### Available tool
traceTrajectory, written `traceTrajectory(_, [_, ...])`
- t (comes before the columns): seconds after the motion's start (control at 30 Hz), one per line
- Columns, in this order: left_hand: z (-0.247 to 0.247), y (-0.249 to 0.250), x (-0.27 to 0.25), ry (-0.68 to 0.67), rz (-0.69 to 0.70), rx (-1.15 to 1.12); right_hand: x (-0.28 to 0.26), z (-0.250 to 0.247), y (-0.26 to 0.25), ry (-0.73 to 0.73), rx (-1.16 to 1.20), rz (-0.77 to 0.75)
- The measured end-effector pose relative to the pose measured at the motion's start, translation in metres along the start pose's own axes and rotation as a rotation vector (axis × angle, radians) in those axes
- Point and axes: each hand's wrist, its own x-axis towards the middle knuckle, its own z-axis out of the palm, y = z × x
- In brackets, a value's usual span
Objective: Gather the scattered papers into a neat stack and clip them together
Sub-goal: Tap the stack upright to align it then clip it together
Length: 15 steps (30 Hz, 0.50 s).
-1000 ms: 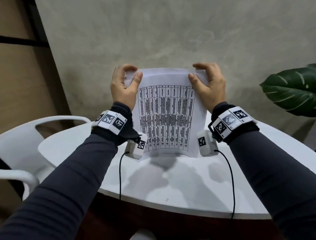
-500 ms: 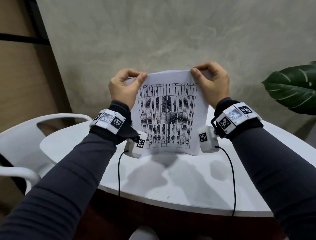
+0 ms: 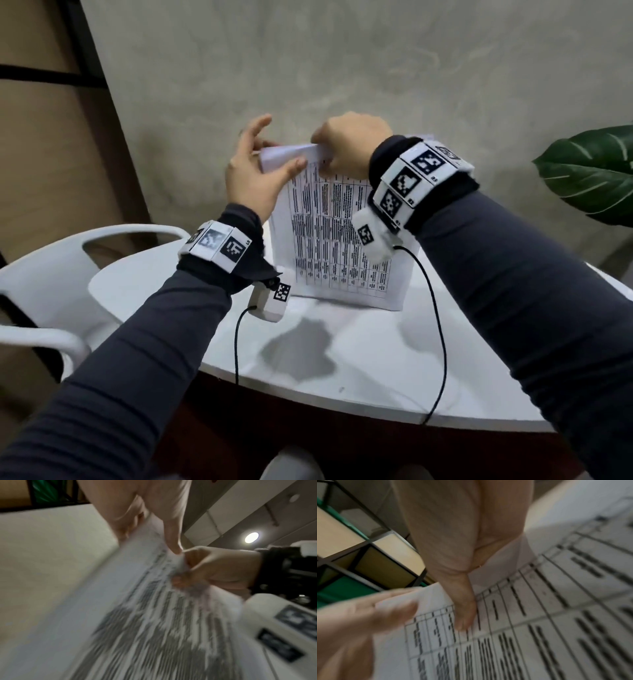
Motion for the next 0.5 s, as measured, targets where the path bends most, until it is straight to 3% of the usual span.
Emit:
traceTrajectory(0.1, [-0.024,-0.033,-0.014,-0.003,-0.218,0.275,-0.002,0.002,0.024,0.17,0.203,0.079])
traceTrajectory(0.17, [-0.035,-0.051,-0.026,0.051,-0.382,0.321,-0.01,0.005,0.048,0.225,0.648,0.157])
traceTrajectory(0.23, [-0.04,-0.065,-0.028,0.096,-0.52,0.04,-0.02,0.015,0.064,0.296,1.069,0.212])
traceTrajectory(0.3, [-0.04,-0.068,-0.027,0.039,-0.669,-0.333,-0.03,0.036,0.073,0.353,1.25,0.283])
traceTrajectory(0.4, [-0.036,-0.061,-0.019,-0.067,-0.671,-0.329,-0.048,0.071,0.076,0.378,1.399,0.408])
traceTrajectory(0.5, [-0.023,-0.046,-0.018,-0.018,-0.517,-0.177,-0.064,0.094,0.072,0.421,1.488,0.475])
